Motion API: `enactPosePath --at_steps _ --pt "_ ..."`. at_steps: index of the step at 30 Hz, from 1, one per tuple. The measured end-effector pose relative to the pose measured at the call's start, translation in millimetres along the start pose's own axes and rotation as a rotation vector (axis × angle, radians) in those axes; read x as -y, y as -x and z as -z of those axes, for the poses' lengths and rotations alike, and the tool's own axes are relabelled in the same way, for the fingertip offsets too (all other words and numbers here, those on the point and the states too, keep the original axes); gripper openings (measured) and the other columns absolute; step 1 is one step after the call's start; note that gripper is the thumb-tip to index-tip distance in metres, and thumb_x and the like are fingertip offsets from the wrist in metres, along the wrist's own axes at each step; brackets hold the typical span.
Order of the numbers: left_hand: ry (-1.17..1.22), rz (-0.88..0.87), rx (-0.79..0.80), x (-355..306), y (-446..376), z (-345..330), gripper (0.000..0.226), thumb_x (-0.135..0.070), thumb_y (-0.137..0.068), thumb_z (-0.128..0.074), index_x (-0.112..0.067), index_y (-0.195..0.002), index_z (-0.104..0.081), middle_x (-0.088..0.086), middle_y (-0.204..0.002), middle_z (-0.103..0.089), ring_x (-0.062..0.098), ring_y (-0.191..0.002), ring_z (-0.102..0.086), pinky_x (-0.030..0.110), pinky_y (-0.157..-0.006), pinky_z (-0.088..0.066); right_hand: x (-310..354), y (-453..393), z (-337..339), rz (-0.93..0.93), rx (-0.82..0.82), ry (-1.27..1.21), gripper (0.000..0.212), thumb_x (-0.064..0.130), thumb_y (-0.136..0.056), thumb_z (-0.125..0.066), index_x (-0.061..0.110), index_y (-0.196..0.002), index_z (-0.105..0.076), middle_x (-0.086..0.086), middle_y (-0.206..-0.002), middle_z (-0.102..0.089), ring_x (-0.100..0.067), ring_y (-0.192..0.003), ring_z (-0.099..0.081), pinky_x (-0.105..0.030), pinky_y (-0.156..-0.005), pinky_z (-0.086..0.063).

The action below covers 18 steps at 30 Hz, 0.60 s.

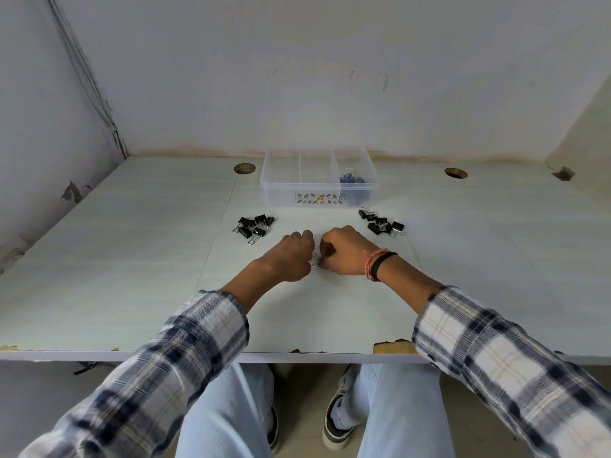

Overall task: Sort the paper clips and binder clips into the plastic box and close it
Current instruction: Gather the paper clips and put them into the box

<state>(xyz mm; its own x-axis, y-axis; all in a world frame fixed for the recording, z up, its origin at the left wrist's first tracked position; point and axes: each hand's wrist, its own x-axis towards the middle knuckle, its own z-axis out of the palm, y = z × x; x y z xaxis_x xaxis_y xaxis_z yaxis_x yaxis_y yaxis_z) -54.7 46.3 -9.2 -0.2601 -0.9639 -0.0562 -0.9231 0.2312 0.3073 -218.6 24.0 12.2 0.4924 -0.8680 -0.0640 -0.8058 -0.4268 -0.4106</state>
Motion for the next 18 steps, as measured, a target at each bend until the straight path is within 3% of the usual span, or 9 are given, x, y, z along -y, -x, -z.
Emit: enactPosePath --at_steps 4,9,13,18 --pt "0.024 0.025 0.01 1 -1 1 0.029 -0.003 -0.089 -0.053 0.001 -0.118 -0.054 0.023 -0.115 -0.059 0.039 -0.108 -0.057 0.044 -0.088 -0.05 -11 -1 4 -0.118 -0.067 -0.304 0.004 0.011 -0.081 -0.072 0.008 -0.079 -0.074 -0.006 -0.063 -0.073 -0.015 -0.05 -0.071 -0.018 -0.052 -0.053" --pt "0.012 0.02 0.028 2 -2 0 0.016 -0.003 -0.088 -0.051 -0.002 -0.103 -0.055 0.021 -0.113 -0.057 0.04 -0.107 -0.056 0.036 -0.08 -0.045 -28 -3 15 -0.324 -0.08 -1.032 0.014 -0.005 -0.082 -0.072 -0.014 -0.093 -0.07 -0.015 -0.07 -0.064 -0.019 -0.056 -0.059 -0.024 -0.053 -0.056" --pt "-0.014 0.017 0.048 0 -4 2 0.029 -0.004 -0.091 -0.049 -0.002 -0.119 -0.058 0.019 -0.123 -0.053 0.038 -0.114 -0.051 0.045 -0.098 -0.047 -39 -6 21 -0.399 -0.045 -1.451 0.003 -0.004 -0.087 -0.068 -0.001 -0.086 -0.068 -0.01 -0.071 -0.062 -0.014 -0.06 -0.059 -0.019 -0.055 -0.056" --pt "0.161 0.014 -0.007 -13 -14 26 0.023 0.0 -0.095 -0.048 0.006 -0.106 -0.067 0.017 -0.11 -0.063 0.032 -0.106 -0.064 0.036 -0.09 -0.05 -49 -18 35 -0.42 -0.059 -1.695 0.008 -0.006 -0.089 -0.065 0.001 -0.085 -0.063 -0.012 -0.078 -0.061 -0.016 -0.065 -0.063 -0.019 -0.055 -0.057"
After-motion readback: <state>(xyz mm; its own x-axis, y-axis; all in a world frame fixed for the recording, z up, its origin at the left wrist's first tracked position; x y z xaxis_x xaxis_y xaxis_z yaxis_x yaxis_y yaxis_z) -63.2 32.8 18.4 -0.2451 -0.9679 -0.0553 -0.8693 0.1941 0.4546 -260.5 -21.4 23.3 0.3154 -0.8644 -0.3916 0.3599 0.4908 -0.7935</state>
